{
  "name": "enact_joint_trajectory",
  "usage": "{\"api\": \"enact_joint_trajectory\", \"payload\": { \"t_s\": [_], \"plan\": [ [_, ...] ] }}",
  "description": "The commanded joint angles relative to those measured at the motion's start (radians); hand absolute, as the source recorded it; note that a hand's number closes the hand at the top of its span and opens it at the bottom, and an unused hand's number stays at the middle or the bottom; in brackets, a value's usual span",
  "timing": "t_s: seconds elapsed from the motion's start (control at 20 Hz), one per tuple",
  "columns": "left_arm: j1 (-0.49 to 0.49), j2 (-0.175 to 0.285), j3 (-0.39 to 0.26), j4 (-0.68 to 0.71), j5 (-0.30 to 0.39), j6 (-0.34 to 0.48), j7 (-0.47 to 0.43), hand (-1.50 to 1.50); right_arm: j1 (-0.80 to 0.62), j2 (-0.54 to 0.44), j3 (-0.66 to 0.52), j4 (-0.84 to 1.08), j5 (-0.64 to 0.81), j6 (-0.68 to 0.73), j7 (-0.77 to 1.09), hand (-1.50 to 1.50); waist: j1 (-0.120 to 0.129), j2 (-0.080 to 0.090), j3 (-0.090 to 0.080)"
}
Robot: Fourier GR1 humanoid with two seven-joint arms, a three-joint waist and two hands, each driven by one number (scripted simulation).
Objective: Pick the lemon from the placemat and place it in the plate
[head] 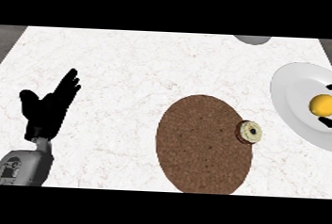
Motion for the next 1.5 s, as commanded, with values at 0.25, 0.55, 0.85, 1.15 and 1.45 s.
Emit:
{"api": "enact_joint_trajectory", "payload": {
  "t_s": [0.25, 0.55, 0.85, 1.15, 1.45],
  "plan": [
    [-0.052, 0.01, 0.028, 0.068, 0.004, -0.012, 0.005, 0.0, -0.156, -0.041, -0.066, 0.187, -0.074, 0.012, -0.27, -1.5, -0.004, 0.001, 0.0],
    [0.054, 0.014, 0.037, 0.041, -0.004, -0.019, -0.073, 0.0, -0.131, -0.037, -0.164, 0.146, -0.26, 0.271, -0.387, -1.5, -0.031, -0.014, -0.003],
    [0.018, -0.021, 0.018, 0.059, -0.012, 0.003, -0.034, 0.0, -0.166, -0.096, -0.184, 0.254, -0.333, 0.501, -0.152, -1.5, -0.035, -0.011, -0.003],
    [0.014, 0.001, 0.032, 0.037, 0.004, -0.03, -0.046, 0.0, -0.166, -0.161, -0.2, 0.326, -0.384, 0.614, -0.163, -1.5, -0.012, -0.001, 0.0],
    [0.041, -0.017, 0.013, -0.008, -0.006, -0.017, -0.014, 0.0, -0.081, -0.233, -0.184, 0.306, -0.403, 0.675, -0.249, -1.5, -0.016, -0.003, 0.001]
  ]
}}
